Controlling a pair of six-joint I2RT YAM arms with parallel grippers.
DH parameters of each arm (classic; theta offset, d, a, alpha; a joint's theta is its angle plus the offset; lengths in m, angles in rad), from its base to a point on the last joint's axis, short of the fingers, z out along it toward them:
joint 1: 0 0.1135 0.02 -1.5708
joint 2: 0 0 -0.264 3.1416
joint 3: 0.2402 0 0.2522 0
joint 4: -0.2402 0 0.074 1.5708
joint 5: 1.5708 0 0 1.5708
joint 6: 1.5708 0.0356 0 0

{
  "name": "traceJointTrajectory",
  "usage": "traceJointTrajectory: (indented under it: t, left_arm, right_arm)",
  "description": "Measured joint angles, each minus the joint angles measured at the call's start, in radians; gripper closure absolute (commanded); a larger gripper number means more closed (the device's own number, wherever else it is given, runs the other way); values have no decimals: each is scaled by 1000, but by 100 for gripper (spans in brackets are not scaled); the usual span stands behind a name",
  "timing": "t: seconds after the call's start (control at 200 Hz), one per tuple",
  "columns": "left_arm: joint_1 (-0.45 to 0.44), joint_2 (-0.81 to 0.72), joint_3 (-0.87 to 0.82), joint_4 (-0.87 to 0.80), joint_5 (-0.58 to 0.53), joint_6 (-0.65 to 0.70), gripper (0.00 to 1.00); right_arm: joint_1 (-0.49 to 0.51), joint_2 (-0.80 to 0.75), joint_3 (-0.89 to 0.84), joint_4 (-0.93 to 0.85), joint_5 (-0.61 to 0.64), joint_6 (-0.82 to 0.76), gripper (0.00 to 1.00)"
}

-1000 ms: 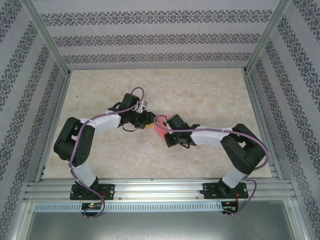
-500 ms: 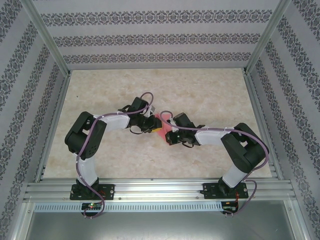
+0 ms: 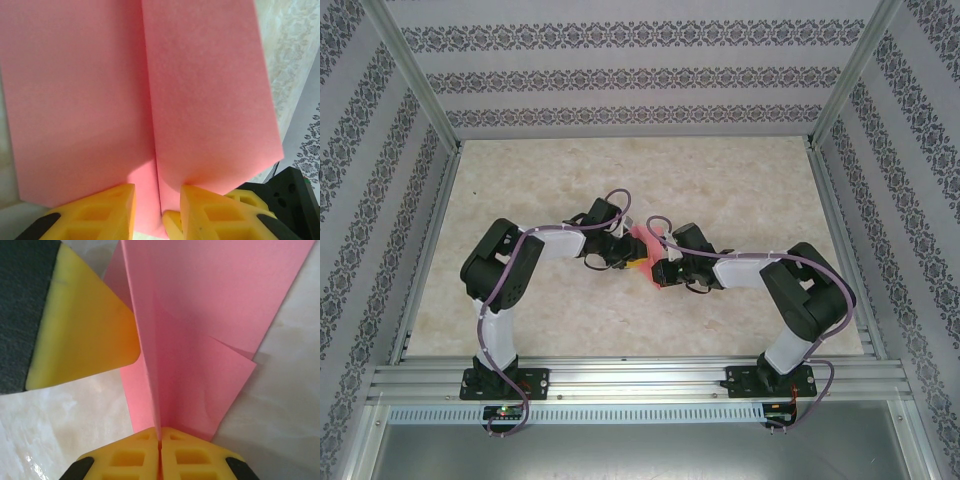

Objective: Fold a paper plane with a square sheet of paper (fold left side to right side)
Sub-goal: Fourth fold the wing at the center of the table.

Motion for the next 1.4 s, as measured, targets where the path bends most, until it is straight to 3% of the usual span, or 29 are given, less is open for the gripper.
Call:
traceJointTrajectory:
  t: [0.28,0.974,1.399]
  left_arm:
    - [0,19,16,1,-1,-11,68]
    - [-5,30,32,0,-11,-11,68]
    - [-7,31,39,-13,-20,-10,69]
  right_arm:
    - [-11,8,0,16,-19,5,89]
    - [-33,0,-5,32,-58,21,70]
    - [-155,-117,-15,34,-126,63,61]
